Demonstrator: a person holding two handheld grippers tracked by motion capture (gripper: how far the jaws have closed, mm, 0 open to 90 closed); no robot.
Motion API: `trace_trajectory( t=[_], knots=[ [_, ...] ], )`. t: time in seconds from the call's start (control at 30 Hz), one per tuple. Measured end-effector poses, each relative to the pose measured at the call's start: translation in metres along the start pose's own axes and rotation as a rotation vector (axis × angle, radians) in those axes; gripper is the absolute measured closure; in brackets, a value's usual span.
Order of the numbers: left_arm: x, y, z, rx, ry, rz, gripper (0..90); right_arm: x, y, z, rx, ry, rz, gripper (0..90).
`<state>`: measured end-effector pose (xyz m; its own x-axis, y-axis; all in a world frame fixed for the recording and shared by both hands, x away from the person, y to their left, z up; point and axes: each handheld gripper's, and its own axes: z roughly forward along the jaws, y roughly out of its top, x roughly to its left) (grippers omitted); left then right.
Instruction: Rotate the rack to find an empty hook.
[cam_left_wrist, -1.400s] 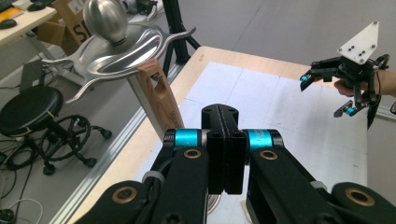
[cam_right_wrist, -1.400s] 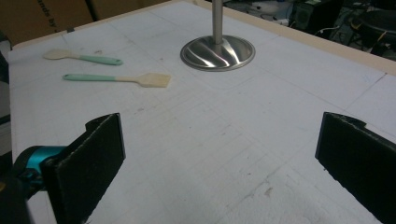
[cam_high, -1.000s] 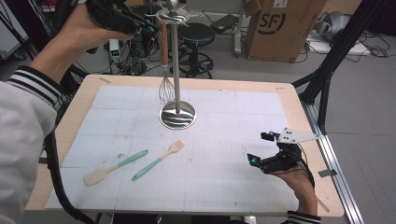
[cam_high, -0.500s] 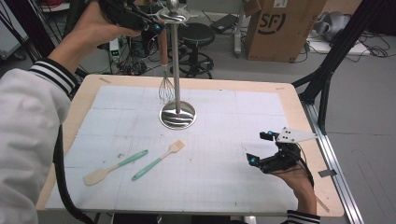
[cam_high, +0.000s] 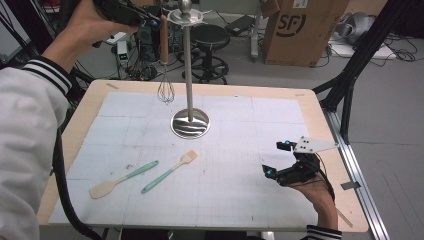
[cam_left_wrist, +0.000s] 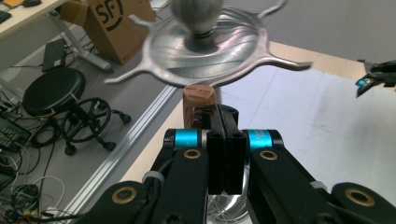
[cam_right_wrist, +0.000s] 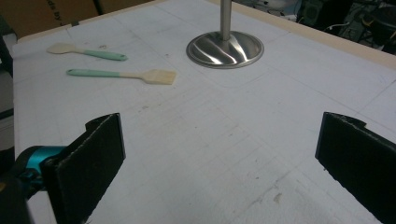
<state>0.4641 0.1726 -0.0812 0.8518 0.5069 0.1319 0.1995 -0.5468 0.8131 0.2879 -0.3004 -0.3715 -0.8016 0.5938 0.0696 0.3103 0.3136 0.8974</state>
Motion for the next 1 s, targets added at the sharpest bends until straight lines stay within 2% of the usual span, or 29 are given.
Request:
trace_trajectory(
  t=[0.23, 0.43, 0.73, 1.0],
  knots=[
    [0.010, -0.001, -0.001, -0.001, 0.013, -0.015, 89.8, -0.001, 0.000, 0.000, 0.000, -0.002, -0.002, 0.1],
    [0.010, -0.003, -0.005, 0.003, 0.001, -0.012, 89.8, 0.000, 0.000, 0.001, 0.001, -0.002, -0.003, 0.1],
    [-0.009, -0.002, -0.026, 0.007, 0.000, 0.008, 89.8, 0.000, 0.000, -0.001, -0.002, -0.001, 0.000, 0.1],
    [-0.032, -0.006, -0.042, 0.011, -0.007, 0.032, 89.8, 0.001, 0.000, -0.001, -0.001, -0.005, -0.005, 0.1]
  ],
)
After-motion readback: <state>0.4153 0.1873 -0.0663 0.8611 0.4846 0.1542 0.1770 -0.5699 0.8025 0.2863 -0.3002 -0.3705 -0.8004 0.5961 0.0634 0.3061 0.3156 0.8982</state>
